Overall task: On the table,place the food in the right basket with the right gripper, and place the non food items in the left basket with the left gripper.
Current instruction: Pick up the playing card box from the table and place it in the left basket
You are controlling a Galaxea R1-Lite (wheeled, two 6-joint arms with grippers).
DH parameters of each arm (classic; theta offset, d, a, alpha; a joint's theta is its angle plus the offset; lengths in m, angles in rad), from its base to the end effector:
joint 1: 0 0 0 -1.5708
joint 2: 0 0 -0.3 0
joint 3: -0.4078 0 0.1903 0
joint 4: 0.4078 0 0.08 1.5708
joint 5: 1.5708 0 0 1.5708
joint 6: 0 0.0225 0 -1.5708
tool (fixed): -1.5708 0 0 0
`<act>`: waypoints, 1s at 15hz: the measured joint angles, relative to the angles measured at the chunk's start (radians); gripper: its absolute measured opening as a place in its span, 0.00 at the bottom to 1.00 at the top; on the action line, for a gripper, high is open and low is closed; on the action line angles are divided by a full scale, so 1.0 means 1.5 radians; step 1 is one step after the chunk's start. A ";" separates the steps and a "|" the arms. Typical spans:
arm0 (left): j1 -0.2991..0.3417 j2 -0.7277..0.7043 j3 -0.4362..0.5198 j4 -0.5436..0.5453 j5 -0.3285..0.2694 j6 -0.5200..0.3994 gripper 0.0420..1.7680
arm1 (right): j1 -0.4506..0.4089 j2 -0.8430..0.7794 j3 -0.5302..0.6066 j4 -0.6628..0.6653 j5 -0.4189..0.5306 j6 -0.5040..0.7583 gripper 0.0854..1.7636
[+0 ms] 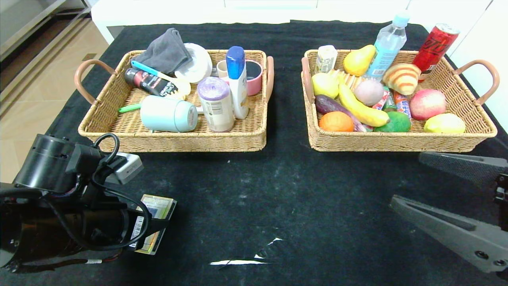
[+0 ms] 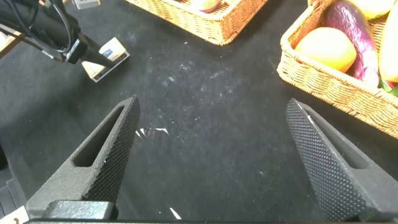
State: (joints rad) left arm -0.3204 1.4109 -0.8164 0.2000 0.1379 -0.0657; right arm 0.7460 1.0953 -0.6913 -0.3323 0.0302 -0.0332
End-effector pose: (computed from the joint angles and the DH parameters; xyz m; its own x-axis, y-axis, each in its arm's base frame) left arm 0.2011 -0.0635 0.1879 0.7020 -0.0881 -0.7067 0.1756 0.9831 0.0519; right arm 0.1135 0.1058 0.2601 0.7117 0.6988 -0.0716 -0.7019 0.7116 -0.0309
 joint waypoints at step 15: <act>0.004 -0.043 -0.094 -0.048 0.005 0.028 0.57 | -0.001 -0.005 0.002 0.000 0.000 0.000 0.97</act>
State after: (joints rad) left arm -0.3145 1.3464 -0.9579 0.1279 0.1457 -0.0238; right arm 0.7451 1.0877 -0.6887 -0.3323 0.0302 -0.0332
